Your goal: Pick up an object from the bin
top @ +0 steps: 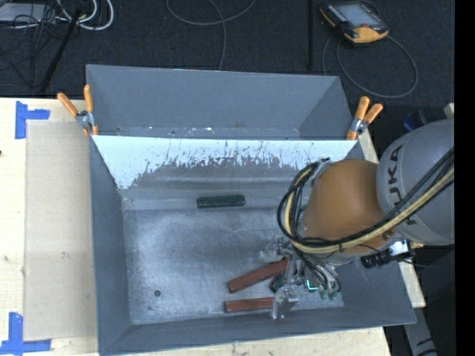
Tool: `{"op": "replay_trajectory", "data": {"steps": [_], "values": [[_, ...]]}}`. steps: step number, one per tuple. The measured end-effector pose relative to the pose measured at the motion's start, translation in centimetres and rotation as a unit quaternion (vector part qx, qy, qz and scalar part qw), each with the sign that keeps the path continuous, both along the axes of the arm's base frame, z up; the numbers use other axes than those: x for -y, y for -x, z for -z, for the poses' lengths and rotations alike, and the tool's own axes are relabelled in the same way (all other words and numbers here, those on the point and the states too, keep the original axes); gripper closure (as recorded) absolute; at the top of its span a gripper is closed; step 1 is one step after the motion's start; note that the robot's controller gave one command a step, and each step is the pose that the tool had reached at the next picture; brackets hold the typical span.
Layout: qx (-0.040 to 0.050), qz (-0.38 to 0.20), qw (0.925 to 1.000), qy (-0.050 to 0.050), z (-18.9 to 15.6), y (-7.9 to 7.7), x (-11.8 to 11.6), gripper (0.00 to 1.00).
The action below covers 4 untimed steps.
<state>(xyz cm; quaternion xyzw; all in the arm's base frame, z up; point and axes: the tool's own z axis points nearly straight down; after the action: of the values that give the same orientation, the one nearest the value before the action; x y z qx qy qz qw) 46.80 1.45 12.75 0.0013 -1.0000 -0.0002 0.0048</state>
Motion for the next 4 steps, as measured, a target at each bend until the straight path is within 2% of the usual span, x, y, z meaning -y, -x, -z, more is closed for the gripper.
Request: {"op": "replay_trajectory", "data": {"steps": [1, 2, 4], "values": [[0.0038, 0.0, 1.0, 0.0, -0.3, -0.2, 0.0, 0.0], [-0.0074, -0.071, 0.9975, 0.0, 5.1, -2.2, -1.5, 1.0], [-0.0066, -0.07, 0.9975, 0.0, 5.1, -2.2, -1.5, 1.0]]}}
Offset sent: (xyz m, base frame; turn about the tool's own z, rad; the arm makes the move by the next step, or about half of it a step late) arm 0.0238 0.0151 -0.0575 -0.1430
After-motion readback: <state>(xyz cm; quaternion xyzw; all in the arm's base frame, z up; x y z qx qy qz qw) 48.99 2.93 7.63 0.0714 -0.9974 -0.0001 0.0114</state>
